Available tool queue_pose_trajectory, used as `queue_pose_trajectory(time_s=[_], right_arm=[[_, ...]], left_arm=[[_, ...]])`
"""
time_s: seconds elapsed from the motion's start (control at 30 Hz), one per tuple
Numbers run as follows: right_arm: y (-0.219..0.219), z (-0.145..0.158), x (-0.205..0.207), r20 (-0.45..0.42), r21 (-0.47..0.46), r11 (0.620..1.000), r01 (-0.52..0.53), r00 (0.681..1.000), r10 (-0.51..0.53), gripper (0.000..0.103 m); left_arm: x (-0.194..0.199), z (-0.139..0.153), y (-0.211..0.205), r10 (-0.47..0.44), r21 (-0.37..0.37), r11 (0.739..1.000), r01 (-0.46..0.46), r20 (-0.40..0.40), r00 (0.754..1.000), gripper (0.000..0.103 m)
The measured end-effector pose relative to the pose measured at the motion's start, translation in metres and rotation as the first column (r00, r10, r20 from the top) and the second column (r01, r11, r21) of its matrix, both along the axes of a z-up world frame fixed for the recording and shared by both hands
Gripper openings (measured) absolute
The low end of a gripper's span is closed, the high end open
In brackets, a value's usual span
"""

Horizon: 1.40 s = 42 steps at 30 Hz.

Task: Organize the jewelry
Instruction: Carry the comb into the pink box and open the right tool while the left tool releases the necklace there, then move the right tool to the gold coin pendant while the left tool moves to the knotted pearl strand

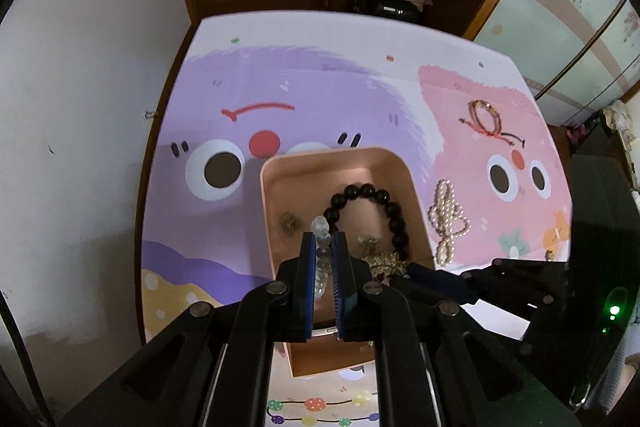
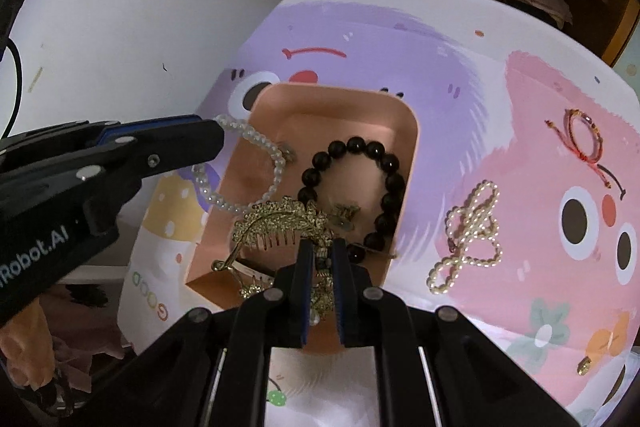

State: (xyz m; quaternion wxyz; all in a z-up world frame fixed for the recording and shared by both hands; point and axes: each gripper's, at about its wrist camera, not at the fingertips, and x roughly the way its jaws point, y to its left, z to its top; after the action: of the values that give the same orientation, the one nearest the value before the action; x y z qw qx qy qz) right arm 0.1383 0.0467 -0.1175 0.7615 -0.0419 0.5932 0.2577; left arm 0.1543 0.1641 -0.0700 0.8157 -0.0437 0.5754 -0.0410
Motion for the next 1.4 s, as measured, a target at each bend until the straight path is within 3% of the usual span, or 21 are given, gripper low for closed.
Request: queue_pose_trajectory(time_s=[0.17, 0.3, 0.4, 0.5, 0.9, 1.07, 1.13, 1.33, 1.4], right_arm=[[-0.003, -0.001, -0.002, 0.014, 0.002, 1.000, 0.003, 1.000, -0.003, 0.011], [-0.010, 0.001, 0.000, -0.014, 0.038, 0.999, 0.018, 1.000, -0.017, 0.019], [-0.016, 0.006, -0.004, 0.012, 0.035, 0.999, 0.023, 1.000, -0.024, 0.025], [-0.026, 0.011, -0.011, 0.027, 0.046, 0.999, 0.029, 0.999, -0.031, 0.025], [-0.066, 0.026, -0.028, 0.054, 0.079, 0.994, 0.079, 0.995, -0.083, 0.025], [-0.083, 0.033, -0.032, 0.049, 0.093, 0.990, 0.108, 0.992, -0.113, 0.025], [-0.090, 0.034, -0.033, 0.036, 0.096, 0.988, 0.118, 0.992, -0.122, 0.025], [-0.113, 0.051, -0.040, 0.043, 0.081, 0.988, 0.129, 0.990, -0.133, 0.025], [-0.123, 0.060, -0.042, 0.051, 0.080, 0.988, 0.131, 0.989, -0.136, 0.025]], left_arm=[[0.003, -0.017, -0.004, -0.004, 0.005, 1.000, 0.004, -0.028, 1.000, 0.006], [0.006, -0.023, -0.004, 0.002, -0.006, 1.000, -0.003, -0.047, 0.999, 0.009], [0.005, -0.023, -0.007, -0.004, -0.016, 1.000, 0.003, -0.045, 0.999, 0.012], [0.004, -0.020, -0.010, -0.008, -0.017, 1.000, 0.007, -0.041, 0.999, 0.019], [-0.003, -0.010, -0.021, -0.002, 0.008, 1.000, 0.003, -0.024, 1.000, 0.023], [-0.011, -0.002, -0.033, -0.016, 0.035, 0.999, 0.016, -0.003, 1.000, 0.036], [-0.014, 0.002, -0.039, -0.026, 0.051, 0.998, 0.025, 0.009, 1.000, 0.046], [-0.024, 0.019, -0.059, -0.071, 0.071, 0.995, 0.068, 0.042, 0.997, 0.049], [-0.026, 0.024, -0.065, -0.083, 0.075, 0.994, 0.079, 0.049, 0.995, 0.055]])
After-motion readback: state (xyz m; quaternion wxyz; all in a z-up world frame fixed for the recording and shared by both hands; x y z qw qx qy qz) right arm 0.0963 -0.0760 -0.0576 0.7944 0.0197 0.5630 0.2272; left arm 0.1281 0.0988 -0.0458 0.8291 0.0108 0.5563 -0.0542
